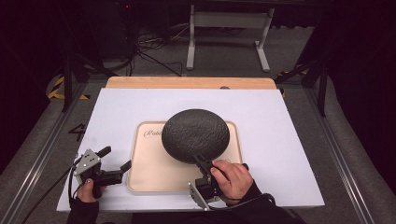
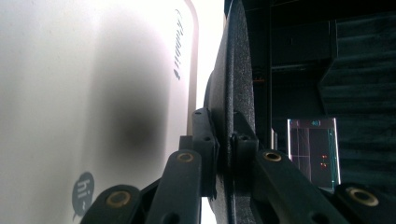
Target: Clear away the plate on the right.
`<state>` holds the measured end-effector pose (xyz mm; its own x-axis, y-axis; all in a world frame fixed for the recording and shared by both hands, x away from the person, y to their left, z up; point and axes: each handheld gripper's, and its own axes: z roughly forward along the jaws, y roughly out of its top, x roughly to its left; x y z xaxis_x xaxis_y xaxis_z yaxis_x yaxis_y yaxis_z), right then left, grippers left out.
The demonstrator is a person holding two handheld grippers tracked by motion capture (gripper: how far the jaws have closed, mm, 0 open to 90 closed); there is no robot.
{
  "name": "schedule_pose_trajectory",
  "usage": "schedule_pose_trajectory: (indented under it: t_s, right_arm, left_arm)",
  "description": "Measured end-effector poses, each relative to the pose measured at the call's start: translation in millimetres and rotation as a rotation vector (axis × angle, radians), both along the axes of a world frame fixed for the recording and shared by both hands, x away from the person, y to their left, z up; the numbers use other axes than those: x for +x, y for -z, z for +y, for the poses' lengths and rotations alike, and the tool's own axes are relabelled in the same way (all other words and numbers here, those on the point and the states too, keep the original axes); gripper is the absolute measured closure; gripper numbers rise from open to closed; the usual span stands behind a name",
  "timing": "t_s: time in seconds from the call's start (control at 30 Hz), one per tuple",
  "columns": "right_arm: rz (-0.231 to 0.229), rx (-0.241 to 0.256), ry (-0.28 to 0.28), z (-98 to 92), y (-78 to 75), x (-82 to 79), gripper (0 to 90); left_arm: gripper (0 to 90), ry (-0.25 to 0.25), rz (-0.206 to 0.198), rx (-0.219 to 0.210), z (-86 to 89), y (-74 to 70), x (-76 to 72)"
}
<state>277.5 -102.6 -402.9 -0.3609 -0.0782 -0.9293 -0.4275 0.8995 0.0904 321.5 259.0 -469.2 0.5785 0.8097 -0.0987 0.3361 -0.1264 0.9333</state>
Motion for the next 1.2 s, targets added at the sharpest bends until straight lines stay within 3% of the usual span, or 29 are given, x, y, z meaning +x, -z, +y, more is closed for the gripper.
schedule_pose_trajectory:
  t_s: [0.57,1.2]
  right_arm:
    - [0.041,0.012,-0.018,12.1,21.4,6.6,84.7]
    - [0.075,-0.035,-0.017,17.5,42.2,11.3,84.5]
  left_arm:
    - [2.2,0.008,0.003,0.02,-2.4,-0.2,-0.2]
    - [2.3,0.013,0.003,0.032,-2.9,-0.5,-0.2]
